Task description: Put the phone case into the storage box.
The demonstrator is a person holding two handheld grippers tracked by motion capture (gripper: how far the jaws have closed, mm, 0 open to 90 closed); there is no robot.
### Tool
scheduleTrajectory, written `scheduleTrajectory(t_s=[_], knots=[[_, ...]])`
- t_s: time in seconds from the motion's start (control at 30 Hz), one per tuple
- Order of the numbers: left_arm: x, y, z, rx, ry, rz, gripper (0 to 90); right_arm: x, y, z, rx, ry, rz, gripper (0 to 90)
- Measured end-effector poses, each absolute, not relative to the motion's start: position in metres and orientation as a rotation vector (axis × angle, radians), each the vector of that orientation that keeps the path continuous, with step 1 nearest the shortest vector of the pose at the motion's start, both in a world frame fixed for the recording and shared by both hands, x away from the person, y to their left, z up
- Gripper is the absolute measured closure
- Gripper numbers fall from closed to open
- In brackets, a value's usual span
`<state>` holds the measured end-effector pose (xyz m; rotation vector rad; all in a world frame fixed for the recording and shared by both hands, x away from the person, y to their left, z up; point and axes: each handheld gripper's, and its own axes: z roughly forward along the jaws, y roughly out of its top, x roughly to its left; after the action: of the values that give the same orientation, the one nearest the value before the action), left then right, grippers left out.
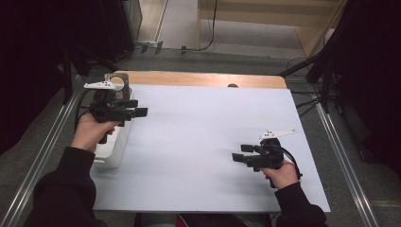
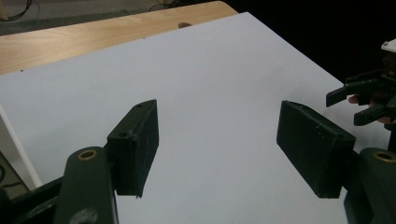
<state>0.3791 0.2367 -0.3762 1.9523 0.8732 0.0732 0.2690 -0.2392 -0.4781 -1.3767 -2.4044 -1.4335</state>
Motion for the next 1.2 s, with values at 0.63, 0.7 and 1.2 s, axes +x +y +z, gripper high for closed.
scheduleTrajectory(t_s=[0.63, 0.7, 1.2], knots=[[0.349, 0.208, -0.392, 1.965, 0.817, 0.044, 29.7, 0.268, -0.238, -0.480, -1.380, -2.407, -1.427, 32.0], [0.345, 0.205, -0.395, 1.970, 0.806, 0.039, 29.7, 0.268, -0.238, -0.480, -1.378, -2.408, -1.428, 31.9], [0.323, 0.188, -0.410, 1.995, 0.768, 0.022, 29.7, 0.267, -0.237, -0.481, -1.370, -2.412, -1.428, 31.9]])
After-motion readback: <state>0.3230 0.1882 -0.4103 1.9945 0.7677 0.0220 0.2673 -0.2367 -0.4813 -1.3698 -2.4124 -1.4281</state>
